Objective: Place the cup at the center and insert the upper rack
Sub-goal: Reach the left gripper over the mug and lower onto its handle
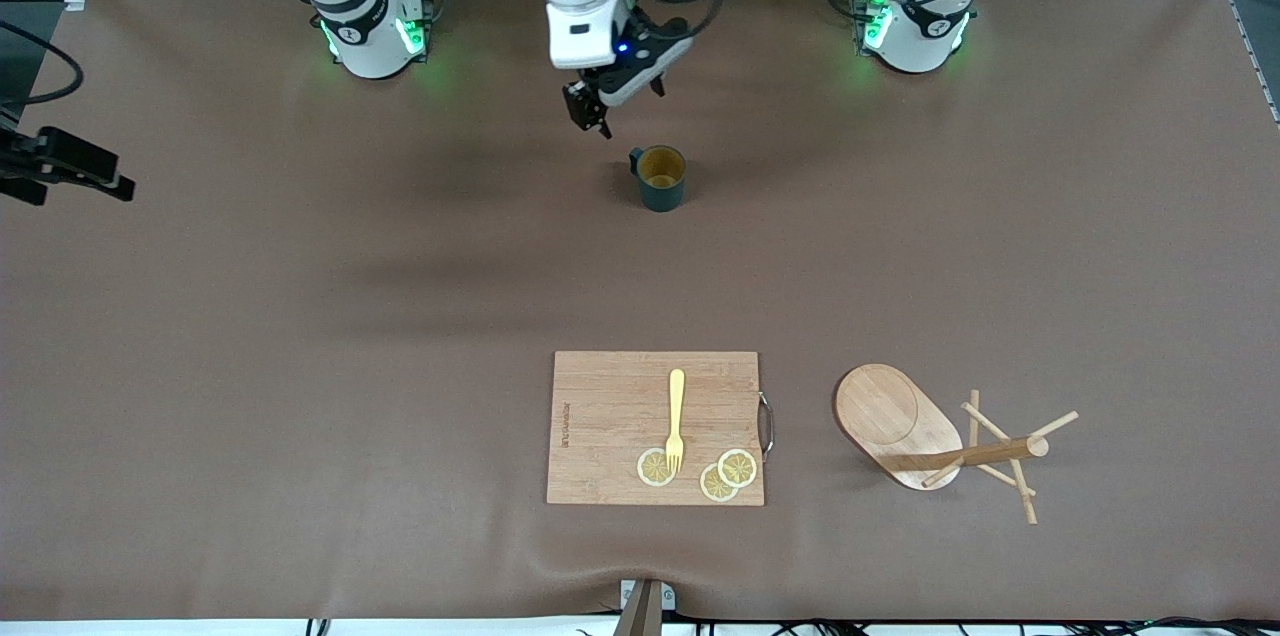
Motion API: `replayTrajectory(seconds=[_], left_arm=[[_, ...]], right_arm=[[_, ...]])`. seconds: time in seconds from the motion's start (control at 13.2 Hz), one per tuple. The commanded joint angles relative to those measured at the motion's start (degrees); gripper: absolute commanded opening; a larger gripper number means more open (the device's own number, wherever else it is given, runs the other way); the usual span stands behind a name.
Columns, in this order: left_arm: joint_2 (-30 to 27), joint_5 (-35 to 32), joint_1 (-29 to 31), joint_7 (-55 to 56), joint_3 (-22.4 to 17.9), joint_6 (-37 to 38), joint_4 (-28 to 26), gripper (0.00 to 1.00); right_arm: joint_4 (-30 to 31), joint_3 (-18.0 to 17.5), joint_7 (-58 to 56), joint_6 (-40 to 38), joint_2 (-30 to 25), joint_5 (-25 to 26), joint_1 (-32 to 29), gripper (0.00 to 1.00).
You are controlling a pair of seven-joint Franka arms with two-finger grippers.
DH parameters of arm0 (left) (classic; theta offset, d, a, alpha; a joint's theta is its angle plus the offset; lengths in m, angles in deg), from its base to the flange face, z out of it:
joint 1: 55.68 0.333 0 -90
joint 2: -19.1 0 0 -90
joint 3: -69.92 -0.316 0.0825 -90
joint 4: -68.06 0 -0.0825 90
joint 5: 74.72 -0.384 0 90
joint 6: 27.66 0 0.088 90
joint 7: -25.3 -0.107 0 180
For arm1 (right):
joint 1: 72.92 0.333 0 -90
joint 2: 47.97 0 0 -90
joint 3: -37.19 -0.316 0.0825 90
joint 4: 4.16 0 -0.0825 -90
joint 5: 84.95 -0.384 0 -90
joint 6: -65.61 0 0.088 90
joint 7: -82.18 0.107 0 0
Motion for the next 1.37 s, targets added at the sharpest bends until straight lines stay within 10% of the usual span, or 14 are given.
replayTrajectory(seconds=[0.0, 0.38, 1.29], left_arm=[[7.1, -5.6, -6.9, 9.5, -3.3, 0.8, 4.8, 1.00], [12.8, -6.8, -21.8, 20.8, -17.0, 0.7, 5.7, 1.00], [21.8, -8.7, -29.9, 29.5, -22.8, 0.8, 6.1, 1.00]], right_arm=[[1.1, -0.7, -1.2, 1.0, -1.2, -1.0, -1.1, 1.00], [2.1, -0.7, -1.2, 2.0, -1.2, -0.5, -0.8, 1.00], [3.8, -0.6, -1.2, 2.1, -2.6, -0.5, -1.8, 1.00]])
